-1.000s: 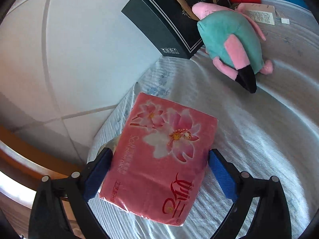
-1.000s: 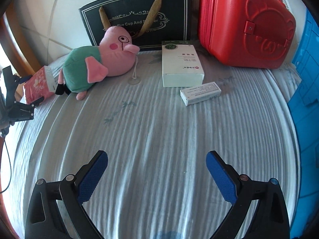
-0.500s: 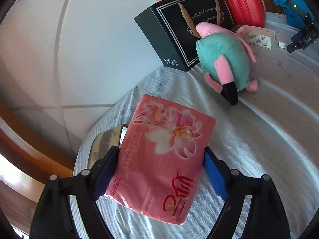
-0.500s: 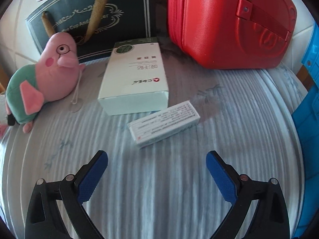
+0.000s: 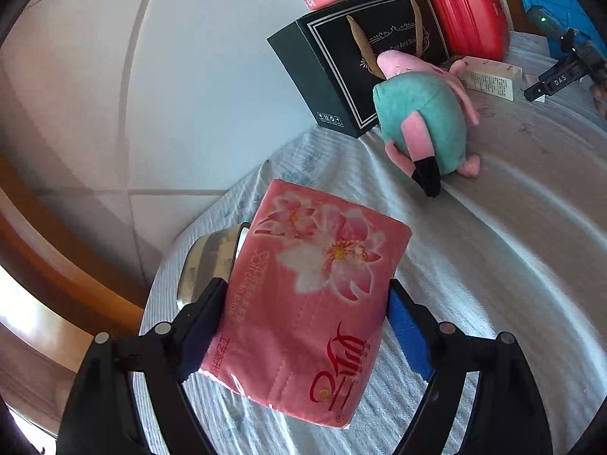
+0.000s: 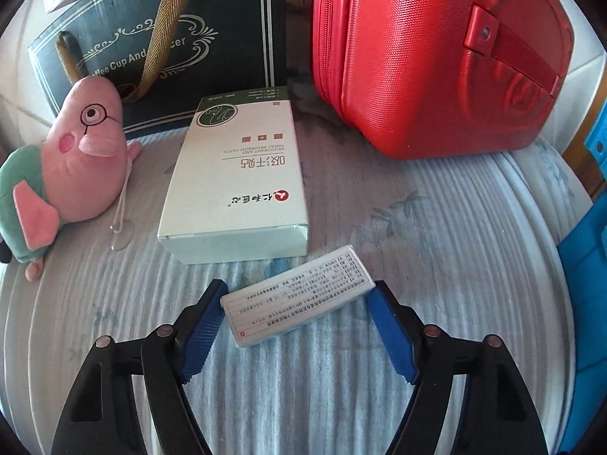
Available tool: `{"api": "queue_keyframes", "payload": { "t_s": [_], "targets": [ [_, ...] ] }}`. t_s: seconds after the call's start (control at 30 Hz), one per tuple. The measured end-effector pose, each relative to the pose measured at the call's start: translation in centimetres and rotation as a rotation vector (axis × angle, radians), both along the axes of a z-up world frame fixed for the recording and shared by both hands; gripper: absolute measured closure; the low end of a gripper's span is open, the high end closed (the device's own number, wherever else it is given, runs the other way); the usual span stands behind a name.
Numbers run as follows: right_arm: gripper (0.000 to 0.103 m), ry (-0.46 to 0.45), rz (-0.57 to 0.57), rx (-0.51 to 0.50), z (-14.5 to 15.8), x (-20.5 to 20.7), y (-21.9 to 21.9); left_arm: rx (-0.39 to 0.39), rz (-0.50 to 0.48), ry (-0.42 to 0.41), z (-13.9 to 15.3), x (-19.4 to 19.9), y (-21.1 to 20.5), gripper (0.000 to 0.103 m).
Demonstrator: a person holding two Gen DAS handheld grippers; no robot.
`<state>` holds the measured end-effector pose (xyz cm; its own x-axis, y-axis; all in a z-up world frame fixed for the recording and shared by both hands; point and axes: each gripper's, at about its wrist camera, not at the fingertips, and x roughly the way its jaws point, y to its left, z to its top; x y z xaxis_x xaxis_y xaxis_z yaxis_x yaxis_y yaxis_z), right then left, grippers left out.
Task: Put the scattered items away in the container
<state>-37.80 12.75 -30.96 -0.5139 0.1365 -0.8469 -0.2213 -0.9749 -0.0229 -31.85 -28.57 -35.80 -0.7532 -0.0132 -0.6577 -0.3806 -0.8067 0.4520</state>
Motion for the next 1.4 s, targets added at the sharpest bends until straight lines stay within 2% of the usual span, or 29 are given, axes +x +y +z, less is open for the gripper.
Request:
{"api": "queue_keyframes", "payload": {
  "t_s": [0.33,0.7,0.83,1.4],
  "targets": [
    [0.027,-0.022,0.025,-0.023,1.5,3.2,-1.7,0.024,0.040,-0.020,0.9,2.4,-0.3,0.020],
    [0.027,-0.064,0.103,-0.056,5.0,10.0,-6.1,0.067,0.119,-0.064,2.7,8.0,-0.7,0.020],
    [0.027,-0.071,0.126,-0.069,5.6,11.9,-6.4,0.085,0.145,-0.073,4.2,10.2,-0.8,0.020],
    [0.027,-0.041,0.196,-0.139,15.9,22.6,-10.7,0.180,0.287,-0.092,12.7,19.1,1.2,0.020]
  ]
}}
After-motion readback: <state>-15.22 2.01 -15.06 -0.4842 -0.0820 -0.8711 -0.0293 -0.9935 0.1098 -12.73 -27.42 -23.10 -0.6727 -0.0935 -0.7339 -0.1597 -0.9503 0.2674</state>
